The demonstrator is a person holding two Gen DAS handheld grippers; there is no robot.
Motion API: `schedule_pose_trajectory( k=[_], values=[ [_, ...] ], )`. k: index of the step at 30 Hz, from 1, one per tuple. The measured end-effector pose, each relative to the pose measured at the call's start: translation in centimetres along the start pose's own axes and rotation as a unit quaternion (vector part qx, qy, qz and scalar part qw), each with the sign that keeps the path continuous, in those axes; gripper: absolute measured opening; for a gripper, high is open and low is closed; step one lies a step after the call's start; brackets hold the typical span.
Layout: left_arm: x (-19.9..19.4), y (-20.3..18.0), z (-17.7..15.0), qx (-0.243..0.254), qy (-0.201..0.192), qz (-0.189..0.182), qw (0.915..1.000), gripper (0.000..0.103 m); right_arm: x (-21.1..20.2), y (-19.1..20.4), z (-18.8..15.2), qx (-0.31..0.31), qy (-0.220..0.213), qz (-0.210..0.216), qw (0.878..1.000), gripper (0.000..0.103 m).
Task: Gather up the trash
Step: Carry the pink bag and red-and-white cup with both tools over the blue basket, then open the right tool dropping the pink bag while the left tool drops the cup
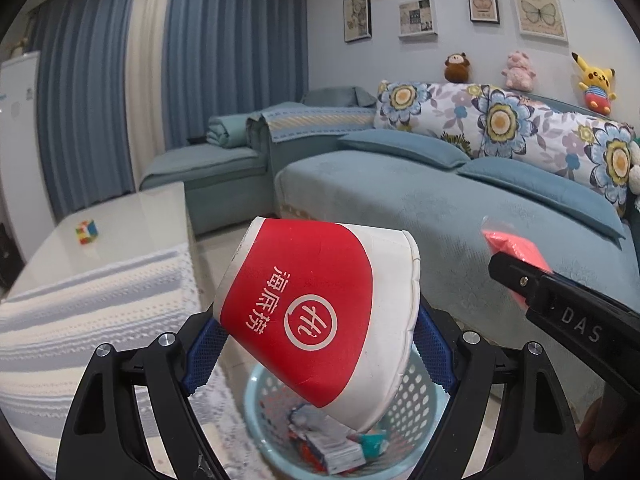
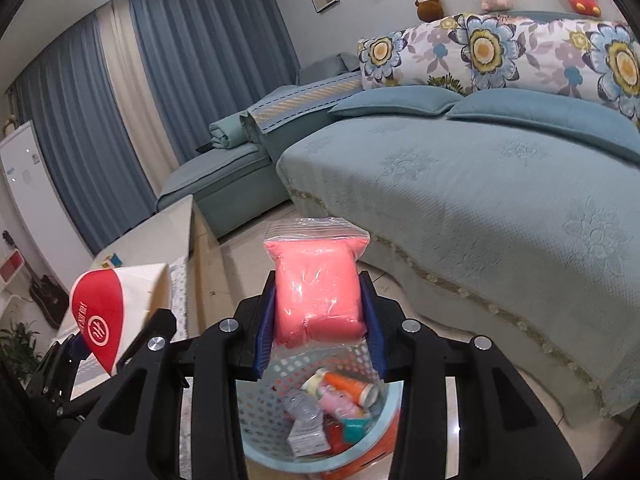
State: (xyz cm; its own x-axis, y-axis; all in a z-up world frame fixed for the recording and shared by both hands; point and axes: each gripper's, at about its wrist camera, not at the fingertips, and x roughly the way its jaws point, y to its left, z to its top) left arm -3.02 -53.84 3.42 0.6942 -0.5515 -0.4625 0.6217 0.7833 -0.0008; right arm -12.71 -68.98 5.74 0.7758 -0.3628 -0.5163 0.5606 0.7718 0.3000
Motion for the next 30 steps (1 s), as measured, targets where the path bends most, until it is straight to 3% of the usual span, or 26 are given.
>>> schedule_pose_trajectory(
  k=[12, 19, 24, 25, 27, 30],
  values=[
    [6.7, -0.7, -0.6, -0.009, 0.048, 0.005, 0.9988, 0.08, 4.2, 0.0, 0.9, -0.025, 0.022, -0.032, 0.999, 0.036],
    [9.7, -0.6, -1.1, -0.017, 0.07, 0.009, 0.9974, 0.08, 6.1, -0.9, 1.2, 0.044, 0.051, 0.033, 0.997, 0.036],
    [10.3, -0.3, -0.1, -0.03, 0.066, 0.006, 0.9974, 0.081, 7.3, -0.8, 1.0, 0.058, 0.069, 0.035, 0.995, 0.037],
    [10.3, -0.1, 0.1, -0.033, 0.063, 0.01, 0.9974, 0.081, 7.5, -0.8, 1.0, 0.06, 0.071, 0.035, 0.995, 0.037],
    [10.2, 0.4, 0.4, -0.05, 0.059, 0.004, 0.997, 0.081, 8.0, -0.7, 1.3, 0.06, 0.079, 0.031, 0.995, 0.055],
    [10.1, 1.0, 0.5, -0.056, 0.063, -0.009, 0.9964, 0.083, 8.2, -0.8, 1.2, 0.068, 0.085, 0.03, 0.994, 0.057]
  ],
)
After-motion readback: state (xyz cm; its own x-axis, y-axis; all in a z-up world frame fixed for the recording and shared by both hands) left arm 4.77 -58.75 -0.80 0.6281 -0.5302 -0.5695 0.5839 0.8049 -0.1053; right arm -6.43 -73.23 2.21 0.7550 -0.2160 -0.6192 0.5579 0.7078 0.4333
